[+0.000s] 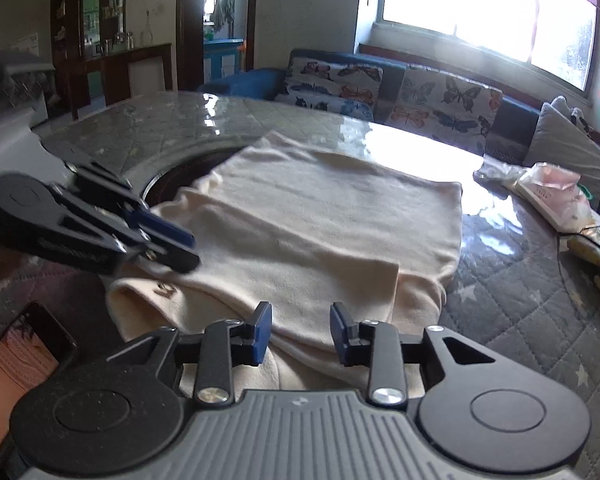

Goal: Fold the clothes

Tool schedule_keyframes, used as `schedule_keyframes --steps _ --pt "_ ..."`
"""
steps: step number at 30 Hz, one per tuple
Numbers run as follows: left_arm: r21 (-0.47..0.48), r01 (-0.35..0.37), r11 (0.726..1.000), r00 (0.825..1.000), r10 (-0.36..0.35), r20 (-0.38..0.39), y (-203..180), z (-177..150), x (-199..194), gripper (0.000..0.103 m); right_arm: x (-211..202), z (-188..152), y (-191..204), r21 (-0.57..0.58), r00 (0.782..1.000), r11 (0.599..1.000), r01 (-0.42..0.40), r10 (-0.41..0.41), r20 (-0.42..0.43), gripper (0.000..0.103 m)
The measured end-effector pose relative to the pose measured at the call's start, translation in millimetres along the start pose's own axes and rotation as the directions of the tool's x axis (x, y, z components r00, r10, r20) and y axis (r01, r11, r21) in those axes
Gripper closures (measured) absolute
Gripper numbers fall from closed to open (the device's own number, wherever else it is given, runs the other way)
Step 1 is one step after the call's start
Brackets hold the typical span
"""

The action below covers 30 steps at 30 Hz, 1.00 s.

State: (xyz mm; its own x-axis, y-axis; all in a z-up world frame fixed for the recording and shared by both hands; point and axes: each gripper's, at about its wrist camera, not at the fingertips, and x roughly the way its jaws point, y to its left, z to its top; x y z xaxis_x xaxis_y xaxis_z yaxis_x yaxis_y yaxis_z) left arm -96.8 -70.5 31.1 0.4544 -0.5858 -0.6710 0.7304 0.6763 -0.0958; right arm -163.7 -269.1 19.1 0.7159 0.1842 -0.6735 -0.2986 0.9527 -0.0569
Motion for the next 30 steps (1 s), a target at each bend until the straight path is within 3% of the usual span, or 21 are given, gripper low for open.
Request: schedule_keyframes --steps 4,9,17,21,22,24,27,30 --pt "0.033 0.031 0.999 0.999 -0.031 0.012 -0.9 -3.3 -23.1 0.073 -4.9 -1.8 -3.0 0.005 1.000 1.000 -0.002 0.002 0.001 0.071" --pt "0.162 0.060 0.985 0.998 -0.063 0.013 -16.0 -12.9 -49.0 0.061 -25.5 -2.3 -6.0 -0.017 1.000 1.000 -0.001 0.002 0.015 0.068" --pt "0.302 0.063 0.951 0.998 -0.059 -0.022 -34.6 -26.7 -40.0 0.060 -49.7 -22.5 2.4 -0.146 0.999 0.989 0.029 -0.035 -0.039 0.053" --pt "0.348 0.059 0.936 0.998 -0.053 -0.026 -41.2 -30.8 -34.5 0.060 -52.9 -32.9 11.1 -0.228 0.997 0.973 0.039 -0.053 -0.056 0.051" --pt "0.355 0.056 0.933 0.998 -0.052 -0.021 -42.5 -31.4 -34.0 0.061 -52.3 -34.6 13.1 -0.245 0.997 0.969 0.041 -0.057 -0.057 0.051" --pt "0.370 0.050 0.928 0.999 -0.050 -0.011 -45.0 -32.6 -32.8 0.077 -49.8 -37.9 17.9 -0.281 0.997 0.959 0.045 -0.062 -0.051 0.046" --pt "0.368 0.040 0.929 0.999 -0.046 0.007 -44.0 -31.5 -33.3 0.091 -44.3 -42.1 25.7 -0.338 0.998 0.940 0.048 -0.060 -0.026 0.045" --pt "0.333 0.037 0.942 0.998 -0.050 0.031 -35.0 -23.4 -36.2 0.095 -39.0 -41.3 28.6 -0.370 0.999 0.928 0.049 -0.054 -0.001 0.044"
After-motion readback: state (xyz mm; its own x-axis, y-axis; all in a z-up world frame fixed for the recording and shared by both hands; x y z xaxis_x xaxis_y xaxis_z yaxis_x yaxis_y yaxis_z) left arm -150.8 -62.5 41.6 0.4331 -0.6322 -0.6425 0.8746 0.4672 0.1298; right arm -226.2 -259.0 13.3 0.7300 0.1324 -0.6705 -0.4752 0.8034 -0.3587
